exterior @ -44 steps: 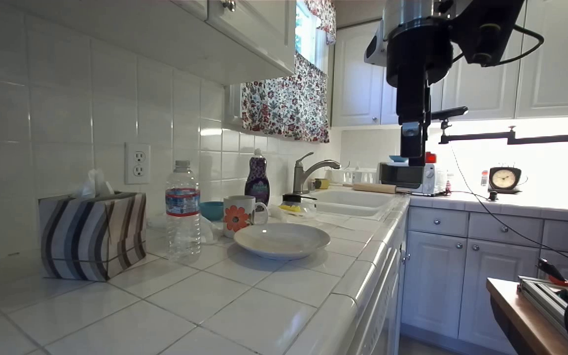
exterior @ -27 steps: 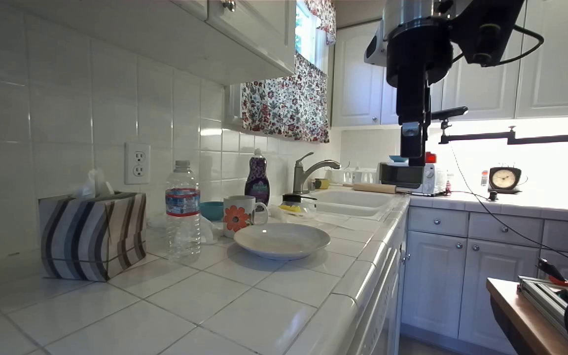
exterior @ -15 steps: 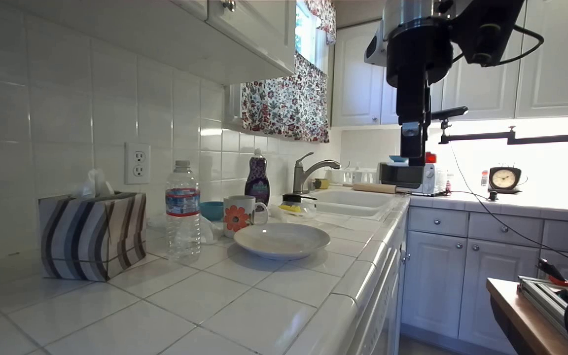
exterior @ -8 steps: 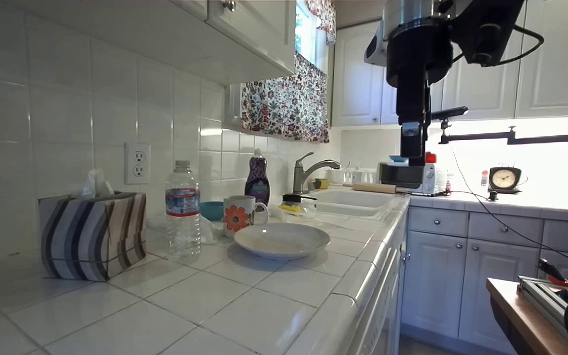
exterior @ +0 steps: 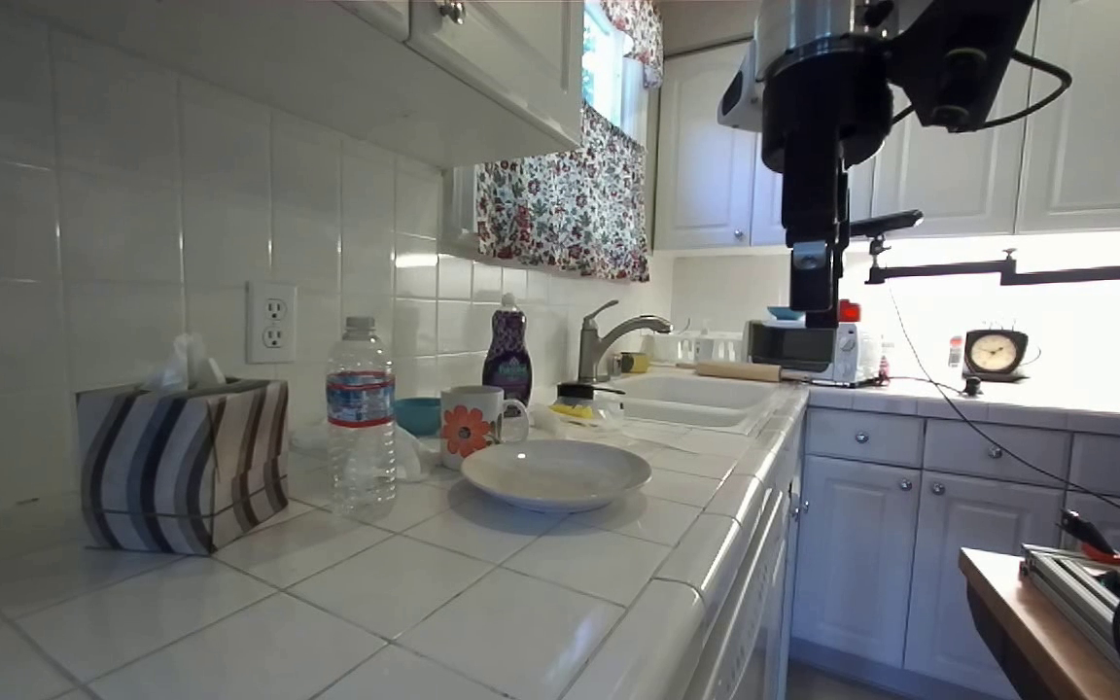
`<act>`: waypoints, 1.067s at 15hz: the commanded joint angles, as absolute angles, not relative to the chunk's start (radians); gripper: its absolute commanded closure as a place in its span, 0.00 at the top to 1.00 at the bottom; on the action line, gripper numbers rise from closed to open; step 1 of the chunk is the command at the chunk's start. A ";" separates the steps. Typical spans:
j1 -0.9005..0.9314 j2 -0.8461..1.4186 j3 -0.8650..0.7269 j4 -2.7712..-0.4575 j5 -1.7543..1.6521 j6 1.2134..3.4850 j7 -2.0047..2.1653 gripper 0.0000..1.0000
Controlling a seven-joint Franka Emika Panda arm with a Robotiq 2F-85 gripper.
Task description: Pour some dishwashing liquid in the sink.
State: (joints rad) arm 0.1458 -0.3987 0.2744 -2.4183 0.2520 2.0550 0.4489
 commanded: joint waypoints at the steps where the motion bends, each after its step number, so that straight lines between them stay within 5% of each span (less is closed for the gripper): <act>1: 0.152 -0.398 0.268 -2.417 0.249 2.054 0.451 1.00; 16: 0.063 -0.507 0.106 -2.511 0.042 2.023 0.171 1.00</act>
State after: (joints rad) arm 0.0804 -0.4433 0.1442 -2.4641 0.0835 2.0329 0.2596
